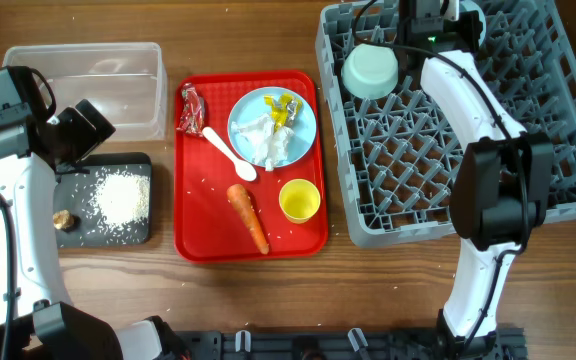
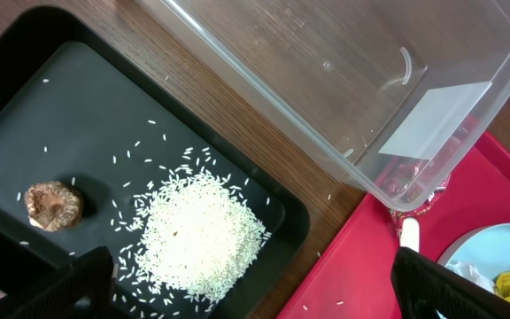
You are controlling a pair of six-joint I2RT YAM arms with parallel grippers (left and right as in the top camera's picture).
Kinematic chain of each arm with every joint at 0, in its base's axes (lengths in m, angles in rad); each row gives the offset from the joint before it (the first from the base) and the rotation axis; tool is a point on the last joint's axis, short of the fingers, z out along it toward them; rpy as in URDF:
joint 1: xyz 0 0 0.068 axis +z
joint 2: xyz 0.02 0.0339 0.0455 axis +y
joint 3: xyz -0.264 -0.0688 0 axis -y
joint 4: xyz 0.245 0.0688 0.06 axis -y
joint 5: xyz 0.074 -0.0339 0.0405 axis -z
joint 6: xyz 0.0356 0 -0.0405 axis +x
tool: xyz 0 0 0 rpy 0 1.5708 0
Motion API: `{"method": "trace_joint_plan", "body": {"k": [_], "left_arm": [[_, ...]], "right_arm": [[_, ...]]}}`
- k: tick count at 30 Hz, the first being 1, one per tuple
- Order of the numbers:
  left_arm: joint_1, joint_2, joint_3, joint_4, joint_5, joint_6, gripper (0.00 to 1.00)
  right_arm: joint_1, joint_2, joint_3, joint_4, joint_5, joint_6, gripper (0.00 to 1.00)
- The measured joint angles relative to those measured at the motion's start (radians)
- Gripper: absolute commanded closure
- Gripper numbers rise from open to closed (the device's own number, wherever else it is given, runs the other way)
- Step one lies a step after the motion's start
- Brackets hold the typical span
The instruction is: Sort waste into correct bins and load items into the dishwasher rack
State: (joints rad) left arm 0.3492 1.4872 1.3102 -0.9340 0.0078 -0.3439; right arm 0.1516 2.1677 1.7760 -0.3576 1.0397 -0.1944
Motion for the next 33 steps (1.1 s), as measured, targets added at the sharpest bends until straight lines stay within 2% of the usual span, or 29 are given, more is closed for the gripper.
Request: {"method": "trace_joint_plan", "body": {"k": [7, 14, 17, 18, 19, 20, 21, 22, 26, 30, 33], "left_arm": [[0.0, 0.0, 0.0, 0.0, 0.0, 0.0, 0.0], [0.0, 0.0, 0.0, 0.0, 0.0, 0.0, 0.0], [0.0, 0.0, 0.0, 0.0, 0.0, 0.0, 0.0], [0.0, 0.0, 0.0, 0.0, 0.0, 0.0, 0.0], [0.0, 0.0, 0.0, 0.0, 0.0, 0.0, 0.0], [0.0, 0.0, 0.0, 0.0, 0.0, 0.0, 0.0], [0.0, 0.0, 0.0, 0.0, 0.0, 0.0, 0.0], [0.0, 0.0, 0.0, 0.0, 0.0, 0.0, 0.0], [0.0, 0.0, 0.0, 0.0, 0.0, 0.0, 0.0], [0.0, 0.0, 0.0, 0.0, 0.0, 0.0, 0.0], [0.0, 0.0, 0.0, -0.002, 0.0, 0.0, 0.0]], "right_arm": [[0.0, 0.012, -0.002, 0.165, 0.025, -0.115, 0.96], [0.0, 0.054, -0.002, 0.164, 0.027, -0.153, 0.96], [0.011, 0.054, -0.001, 0.127, 0.027, -0.164, 0.8], [0.018, 0.056, -0.001, 0.114, 0.031, -0.169, 0.79], [0.046, 0.056, -0.002, 0.09, 0.051, -0.171, 0.68], [0.071, 0.056, -0.002, 0.084, 0.064, -0.171, 0.48], [0.112, 0.056, -0.002, 0.05, 0.078, -0.171, 0.32], [0.139, 0.056, -0.002, 0.029, 0.084, -0.177, 0.24], [0.23, 0.056, -0.002, -0.032, 0.107, -0.182, 0.19], [0.236, 0.056, -0.002, -0.053, 0.117, -0.174, 0.18], [0.236, 0.002, -0.007, -0.197, -0.011, -0.101, 0.18]]}}
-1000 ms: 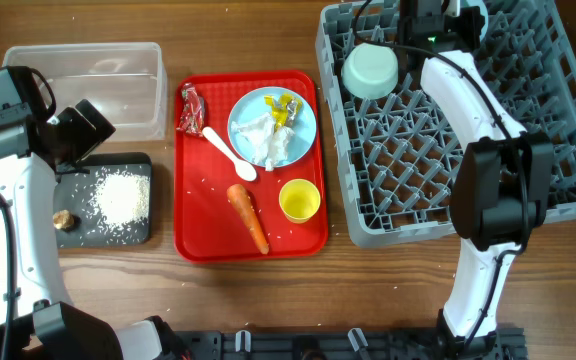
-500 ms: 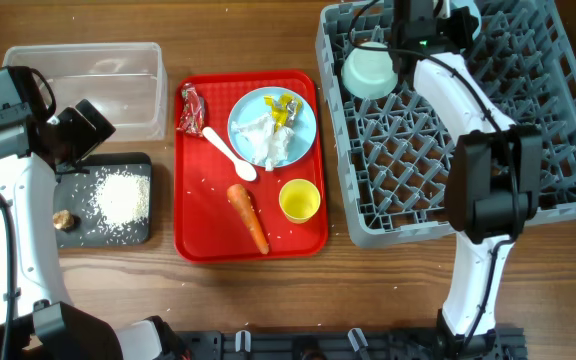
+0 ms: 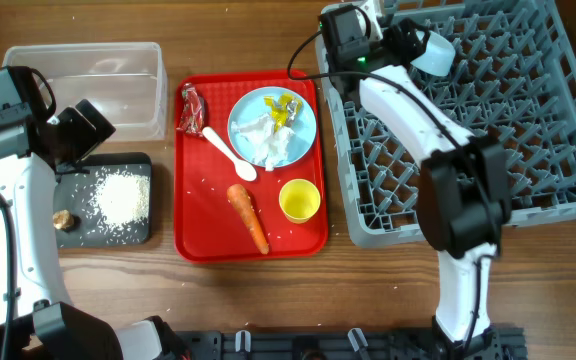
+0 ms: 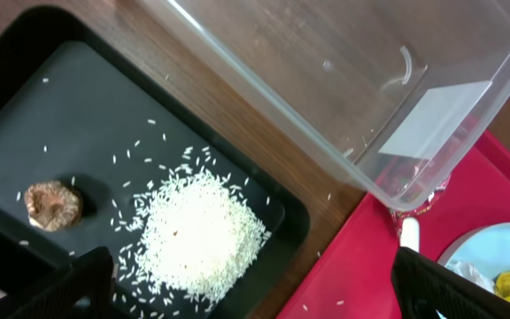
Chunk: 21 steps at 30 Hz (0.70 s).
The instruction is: Sort waste into correct bins and load items into the dishwasher rack
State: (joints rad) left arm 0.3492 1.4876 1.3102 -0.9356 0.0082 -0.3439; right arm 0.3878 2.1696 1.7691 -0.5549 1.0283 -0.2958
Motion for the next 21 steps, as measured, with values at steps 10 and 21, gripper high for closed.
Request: {"method": "trace_joint_plan", "body": {"k": [10, 21], "left_arm": [[0.0, 0.0, 0.0, 0.001, 0.0, 0.0, 0.0], [0.0, 0.0, 0.0, 0.066, 0.071, -0.002, 0.01]], "right_arm": [[0.026, -0.219, 0.002, -0.193, -1.247, 0.325, 0.27], [-0.244, -0.28, 0.0, -0.345, -1.322, 0.393, 0.26]]}}
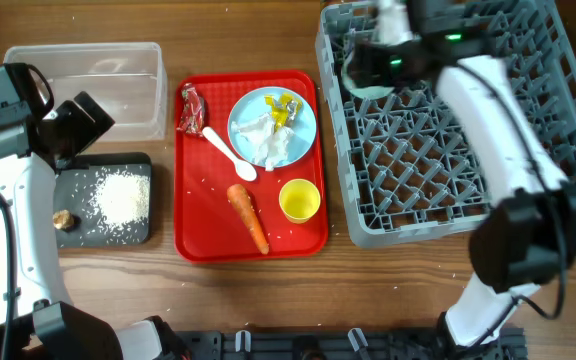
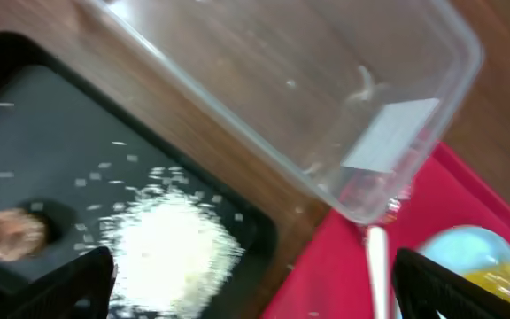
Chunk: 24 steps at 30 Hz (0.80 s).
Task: Sort waste into correct bins and load items into the dishwasher rack
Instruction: 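Grasp the white tissue from the blue plate with the left gripper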
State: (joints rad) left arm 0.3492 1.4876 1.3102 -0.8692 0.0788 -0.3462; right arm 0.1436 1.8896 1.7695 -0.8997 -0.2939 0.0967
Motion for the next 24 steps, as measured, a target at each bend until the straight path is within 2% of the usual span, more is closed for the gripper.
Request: {"method": "trace_joint_plan", "body": {"k": [4, 6, 8, 11, 15, 19, 20, 24], "left_arm": [[-0.056, 0.023, 0.0, 0.175, 0.204, -0.005, 0.0], [-0.311, 0.092, 0.006, 0.365, 0.205, -0.008, 0.0], [-0.575, 0.172, 0.019, 0.438, 0.14, -0.008, 0.0], [-0.761, 0.292, 0.035, 0.529, 0.065, -0.008, 0.0], [-0.806, 0.402, 0.035, 0.507, 0.023, -0.008, 0.01], [-0.805, 0.419, 0.035, 0.432, -0.068, -0.008, 0.01], [-0.805, 0.42, 0.036, 0.411, -0.084, -0.008, 0.04], [-0.809, 0.467, 0.036, 0.337, -0.113, -0.004, 0.43]], "right_arm": [[-0.149, -0.14, 0.0, -0.04, 0.018, -0.023, 0.26], [-0.193, -0.147, 0.0, -0.062, 0.026, -0.023, 0.26], [-0.201, -0.147, 0.0, -0.092, 0.034, -0.027, 0.26], [-0.2, -0.147, 0.0, -0.115, 0.063, -0.031, 0.26], [-0.2, -0.147, 0.0, -0.133, 0.093, -0.034, 0.26], [-0.2, -0.147, 0.0, -0.133, 0.097, -0.034, 0.25], [-0.2, -0.147, 0.0, -0.133, 0.097, -0.034, 0.25], [-0.2, -0.147, 0.0, -0.133, 0.101, -0.034, 0.25]]}}
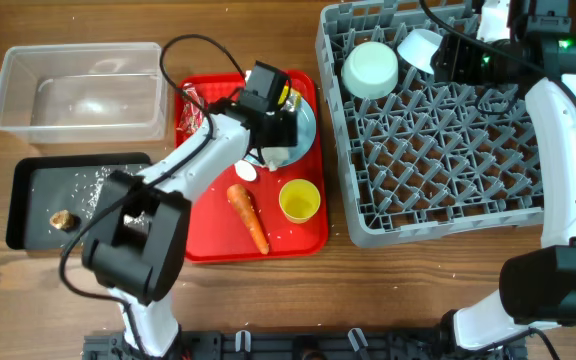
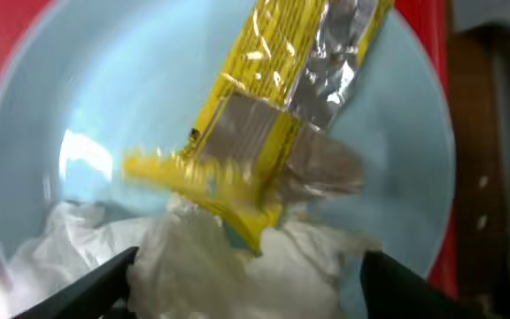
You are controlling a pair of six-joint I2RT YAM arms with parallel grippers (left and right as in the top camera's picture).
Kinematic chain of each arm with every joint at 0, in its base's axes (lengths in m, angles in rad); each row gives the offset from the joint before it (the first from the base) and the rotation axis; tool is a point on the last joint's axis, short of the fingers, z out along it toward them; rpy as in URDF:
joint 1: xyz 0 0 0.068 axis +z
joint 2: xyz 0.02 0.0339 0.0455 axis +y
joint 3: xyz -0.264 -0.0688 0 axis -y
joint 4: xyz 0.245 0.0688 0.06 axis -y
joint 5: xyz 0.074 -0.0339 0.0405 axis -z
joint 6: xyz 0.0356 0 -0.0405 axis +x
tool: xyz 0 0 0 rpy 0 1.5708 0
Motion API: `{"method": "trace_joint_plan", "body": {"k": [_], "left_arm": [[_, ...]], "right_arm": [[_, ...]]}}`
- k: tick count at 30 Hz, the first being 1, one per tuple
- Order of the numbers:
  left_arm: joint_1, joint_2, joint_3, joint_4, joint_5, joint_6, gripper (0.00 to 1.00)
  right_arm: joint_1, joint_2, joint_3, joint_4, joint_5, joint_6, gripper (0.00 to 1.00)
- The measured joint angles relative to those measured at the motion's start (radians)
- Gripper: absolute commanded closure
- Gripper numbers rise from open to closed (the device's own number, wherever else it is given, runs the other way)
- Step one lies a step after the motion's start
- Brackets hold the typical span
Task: Sort waste into correct bins and load items into the dishwasher rack
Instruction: 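Grasp the white tissue from the blue plate with the left gripper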
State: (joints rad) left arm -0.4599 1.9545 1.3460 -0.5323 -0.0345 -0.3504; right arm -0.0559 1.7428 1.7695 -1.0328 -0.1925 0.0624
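My left gripper [image 1: 271, 135] hangs low over the blue plate [image 1: 306, 120] on the red tray [image 1: 200, 238]. In the left wrist view it [image 2: 251, 288] is open, its fingers on either side of a crumpled white tissue [image 2: 237, 257]. A yellow foil wrapper [image 2: 273, 97] lies on the plate [image 2: 51, 106] just beyond. My right gripper [image 1: 448, 58] is over the grey dishwasher rack [image 1: 448, 170], beside a tilted white cup [image 1: 418, 47]; its jaws cannot be made out. A white bowl [image 1: 370, 68] sits in the rack's far left corner.
On the tray lie a red wrapper [image 1: 190, 105], a white spoon [image 1: 244, 171] partly under my arm, a carrot [image 1: 249, 216] and a yellow cup [image 1: 299, 200]. At left stand a clear bin [image 1: 80, 90] and a black tray [image 1: 38, 195] holding rice and a brown lump [image 1: 60, 218].
My left gripper has gone from the corner between the clear bin and black tray to the blue plate, open around the tissue. My right arm now sits at the rack's far right.
My left gripper first hung open over the black tray and bin corner while the right arm worked at the rack's far edge by the bowl. Then a white cup showed at the right gripper. The left wrist view had shifted toward the tray, and now it shows the plate.
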Motion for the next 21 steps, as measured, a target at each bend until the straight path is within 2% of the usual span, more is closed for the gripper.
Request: {"method": "trace_joint_plan", "body": {"k": [3, 4, 5, 8, 12, 15, 17, 20, 21], "left_arm": [[-0.005, 0.024, 0.0, -0.007, -0.006, 0.006, 0.76], [-0.005, 0.024, 0.0, -0.006, -0.006, 0.001, 0.93], [-0.005, 0.024, 0.0, -0.011, -0.006, 0.006, 0.96], [-0.005, 0.024, 0.003, -0.026, -0.006, 0.004, 0.96], [0.033, -0.004, 0.158, -0.241, -0.007, 0.004, 0.96], [0.186, -0.128, 0.327, -0.318, -0.066, 0.004, 0.96], [0.315, -0.208, 0.356, -0.316, -0.141, 0.012, 0.96], [0.467, -0.198, 0.359, -0.297, -0.19, 0.063, 0.95], [0.524, -0.176, 0.359, -0.282, -0.197, 0.076, 0.69]], "right_arm": [[0.0, 0.0, 0.0, -0.002, 0.003, 0.0, 0.25], [0.0, 0.0, 0.0, -0.004, 0.003, 0.0, 0.24], [0.0, 0.0, 0.0, -0.003, 0.003, 0.0, 0.25], [0.0, 0.0, 0.0, -0.004, 0.003, 0.0, 0.25], [0.0, 0.0, 0.0, -0.008, 0.003, 0.0, 0.25], [0.0, 0.0, 0.0, -0.008, 0.003, 0.0, 0.24], [0.0, 0.0, 0.0, -0.008, 0.003, 0.0, 0.24], [0.0, 0.0, 0.0, -0.007, 0.003, 0.0, 0.24], [0.0, 0.0, 0.0, -0.007, 0.003, 0.0, 0.24]]}}
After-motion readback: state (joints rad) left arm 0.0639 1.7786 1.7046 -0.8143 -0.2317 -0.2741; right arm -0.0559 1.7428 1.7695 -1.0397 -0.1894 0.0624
